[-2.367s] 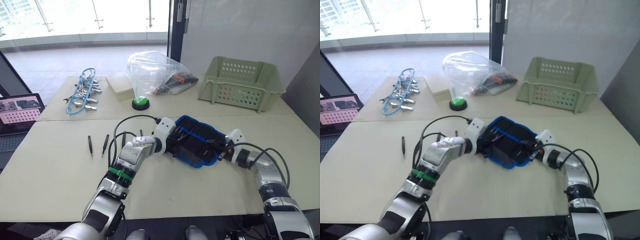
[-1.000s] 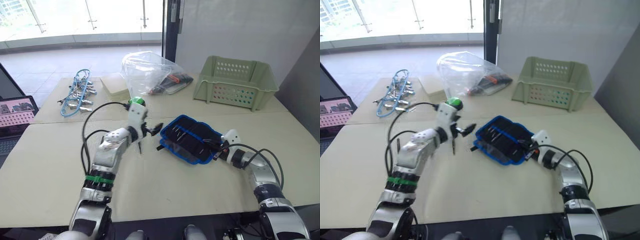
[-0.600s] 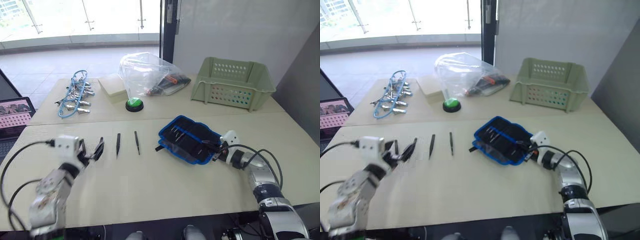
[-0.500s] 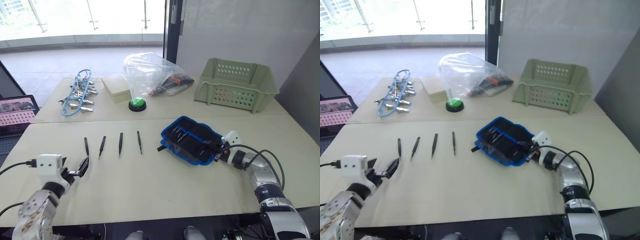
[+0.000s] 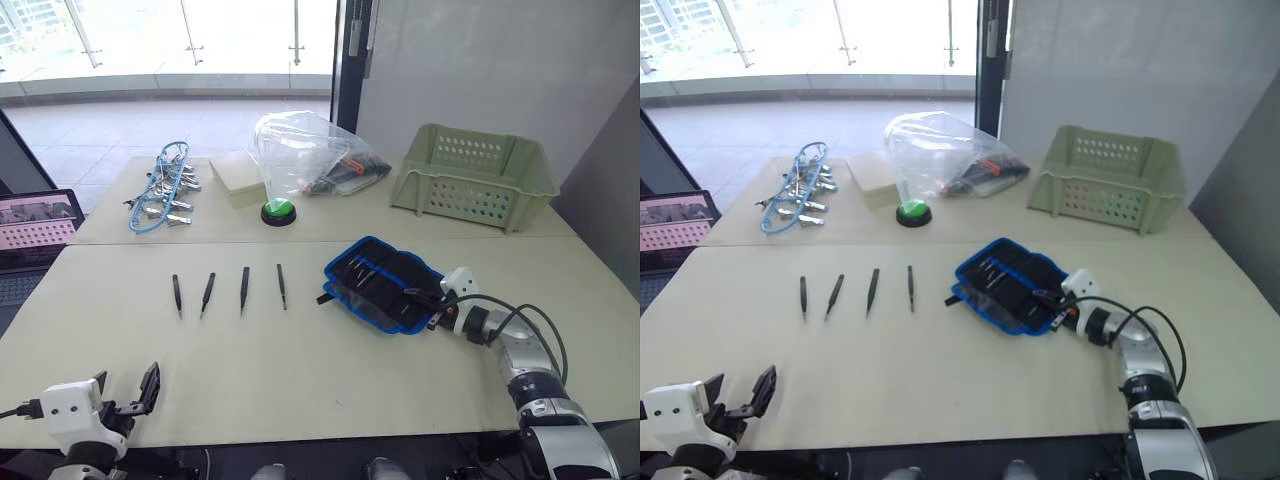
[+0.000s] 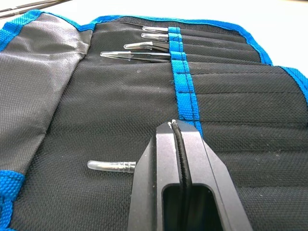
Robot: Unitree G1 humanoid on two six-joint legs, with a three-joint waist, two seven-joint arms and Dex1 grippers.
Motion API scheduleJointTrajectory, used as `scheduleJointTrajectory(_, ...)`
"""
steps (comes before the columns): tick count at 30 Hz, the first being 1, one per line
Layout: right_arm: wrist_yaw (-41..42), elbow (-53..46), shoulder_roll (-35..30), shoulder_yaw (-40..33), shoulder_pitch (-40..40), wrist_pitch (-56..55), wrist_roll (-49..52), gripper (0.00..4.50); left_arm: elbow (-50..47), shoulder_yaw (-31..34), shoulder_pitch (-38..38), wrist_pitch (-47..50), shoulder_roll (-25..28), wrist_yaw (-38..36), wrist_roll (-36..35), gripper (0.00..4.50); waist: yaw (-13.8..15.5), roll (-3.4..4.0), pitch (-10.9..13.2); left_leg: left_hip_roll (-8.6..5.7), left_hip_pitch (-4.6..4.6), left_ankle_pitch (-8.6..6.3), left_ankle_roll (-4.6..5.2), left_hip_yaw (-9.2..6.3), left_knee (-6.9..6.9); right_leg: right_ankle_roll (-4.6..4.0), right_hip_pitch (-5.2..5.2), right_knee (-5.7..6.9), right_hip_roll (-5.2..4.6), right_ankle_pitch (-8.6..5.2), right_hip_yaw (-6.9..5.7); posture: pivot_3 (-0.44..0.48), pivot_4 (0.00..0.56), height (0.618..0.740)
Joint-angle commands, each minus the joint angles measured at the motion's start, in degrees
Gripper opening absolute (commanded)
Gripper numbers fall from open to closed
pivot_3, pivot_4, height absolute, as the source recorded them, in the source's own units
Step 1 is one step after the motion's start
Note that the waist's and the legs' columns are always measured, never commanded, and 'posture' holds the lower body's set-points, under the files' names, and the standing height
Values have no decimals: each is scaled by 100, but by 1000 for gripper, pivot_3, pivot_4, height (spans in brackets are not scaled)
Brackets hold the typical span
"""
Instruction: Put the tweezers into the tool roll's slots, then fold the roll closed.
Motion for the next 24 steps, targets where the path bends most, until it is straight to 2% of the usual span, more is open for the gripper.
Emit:
scheduleJointTrajectory(1, 34, 138, -35, 99, 167, 164, -161, 0, -99, -80, -51, -115, 59, 158, -17, 4492, -1, 1, 0, 0, 0, 0, 0, 1, 0, -1, 0, 0, 0, 0, 0, 0, 150, 740)
scheduleJointTrajectory(6, 23, 133, -43, 98, 142, 187, -166, 0, -14, -218, -378, 211, 263, 464, 60, 4492, 1, 1, 0, 0, 0, 0, 0, 1, 0, -1, -1, 1, 1, 0, 0, 0, 150, 740)
scheduleJointTrajectory(12, -35, 85, -30, 78, 150, 221, -148, 0, 492, -501, -1595, 964, 550, 1227, 284, 4492, 1, 3, -2, -2, 1, 2, -3, -2, 1, -3, -4, 4, 2, 2, -2, 0, 150, 740)
scheduleJointTrajectory(15, -53, 35, -31, 84, 190, 235, -153, 0, 549, -785, -1915, 1064, 718, 1254, 460, 4492, -10, 4, -3, -2, 0, 1, -6, -1, -2, -4, -8, 4, 3, 2, -1, 0, 150, 740)
scheduleJointTrajectory(24, -137, -303, -34, 107, 404, 322, -156, 0, 1095, -936, -2826, 1512, 692, 1767, 496, 4492, -1, 5, -4, -1, -3, -1, -9, -2, -3, -4, -12, 1, 4, 2, 0, 0, 150, 740)
